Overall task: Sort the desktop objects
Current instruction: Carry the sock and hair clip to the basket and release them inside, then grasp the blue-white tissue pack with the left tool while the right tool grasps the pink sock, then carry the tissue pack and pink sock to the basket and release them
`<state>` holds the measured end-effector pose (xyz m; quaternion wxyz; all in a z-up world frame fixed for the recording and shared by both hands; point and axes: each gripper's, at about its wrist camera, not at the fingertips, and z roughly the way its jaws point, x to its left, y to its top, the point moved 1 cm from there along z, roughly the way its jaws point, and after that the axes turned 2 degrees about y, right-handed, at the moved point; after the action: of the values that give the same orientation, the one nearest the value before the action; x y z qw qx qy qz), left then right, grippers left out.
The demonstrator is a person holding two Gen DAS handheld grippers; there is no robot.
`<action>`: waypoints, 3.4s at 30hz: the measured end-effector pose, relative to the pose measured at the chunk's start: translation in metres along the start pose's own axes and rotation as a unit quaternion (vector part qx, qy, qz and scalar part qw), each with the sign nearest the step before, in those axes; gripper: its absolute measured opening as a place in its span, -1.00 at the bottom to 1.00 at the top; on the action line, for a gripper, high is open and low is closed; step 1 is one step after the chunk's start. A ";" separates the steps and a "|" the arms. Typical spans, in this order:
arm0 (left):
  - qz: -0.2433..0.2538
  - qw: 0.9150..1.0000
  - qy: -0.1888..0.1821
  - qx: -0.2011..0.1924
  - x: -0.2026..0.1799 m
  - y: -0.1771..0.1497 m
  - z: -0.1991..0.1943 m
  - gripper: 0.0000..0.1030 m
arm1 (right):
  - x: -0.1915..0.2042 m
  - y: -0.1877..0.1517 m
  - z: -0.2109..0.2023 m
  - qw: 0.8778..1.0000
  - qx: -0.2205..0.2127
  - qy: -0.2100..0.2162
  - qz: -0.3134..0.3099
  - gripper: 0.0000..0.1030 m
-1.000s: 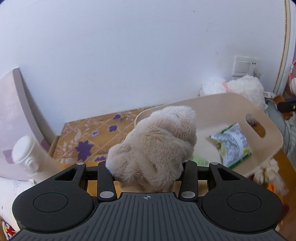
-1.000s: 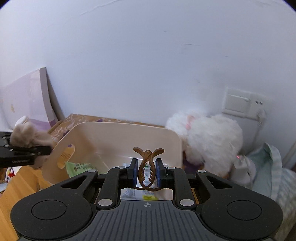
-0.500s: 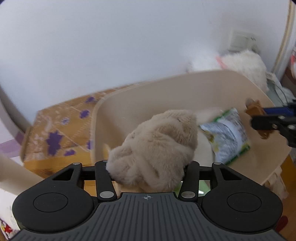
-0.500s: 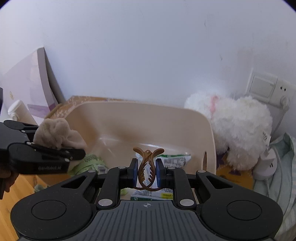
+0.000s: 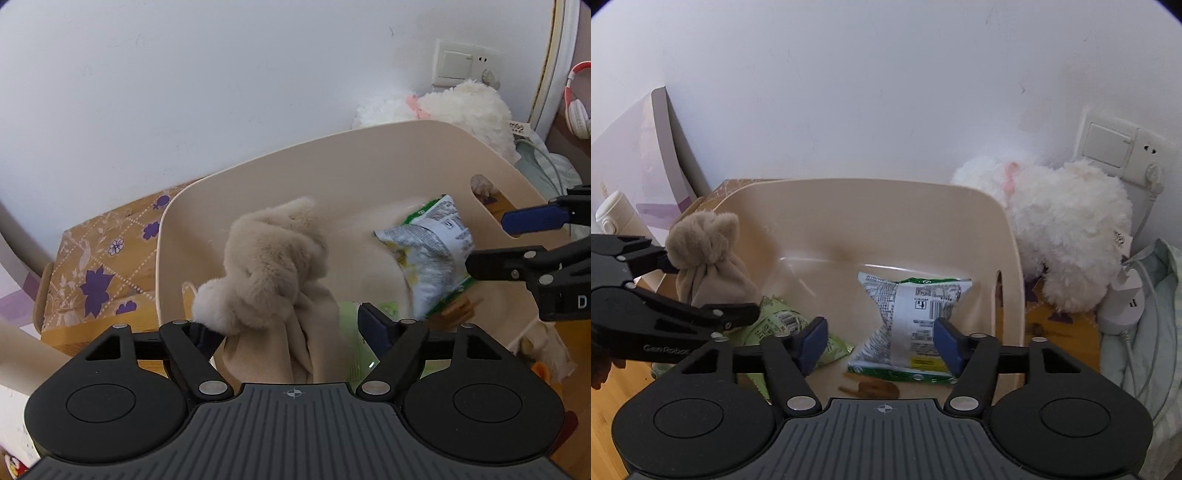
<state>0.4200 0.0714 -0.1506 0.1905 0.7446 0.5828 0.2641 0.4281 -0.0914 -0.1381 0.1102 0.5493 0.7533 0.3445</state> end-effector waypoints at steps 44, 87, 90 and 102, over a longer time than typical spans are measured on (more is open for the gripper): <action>-0.071 0.995 -0.042 0.063 0.029 -0.174 -0.108 0.59 | 0.124 -0.178 -0.113 0.999 0.019 -0.024 -0.017 1.00; -0.044 0.987 -0.037 0.151 0.007 -0.212 -0.063 -0.09 | 0.106 -0.201 -0.059 0.994 0.099 -0.001 0.051 -0.23; -0.062 0.988 -0.049 0.136 0.014 -0.209 -0.071 -0.09 | 0.101 -0.201 -0.066 0.994 0.091 0.005 0.058 -0.23; -0.068 0.996 -0.045 0.047 0.021 -0.154 -0.107 -0.09 | 0.082 -0.151 -0.121 1.000 0.009 0.019 0.017 -0.23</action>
<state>0.2399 0.1276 -0.1541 0.1989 0.7224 0.6348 0.1889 0.2189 -0.0895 -0.1281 0.0844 0.5564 0.7489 0.3499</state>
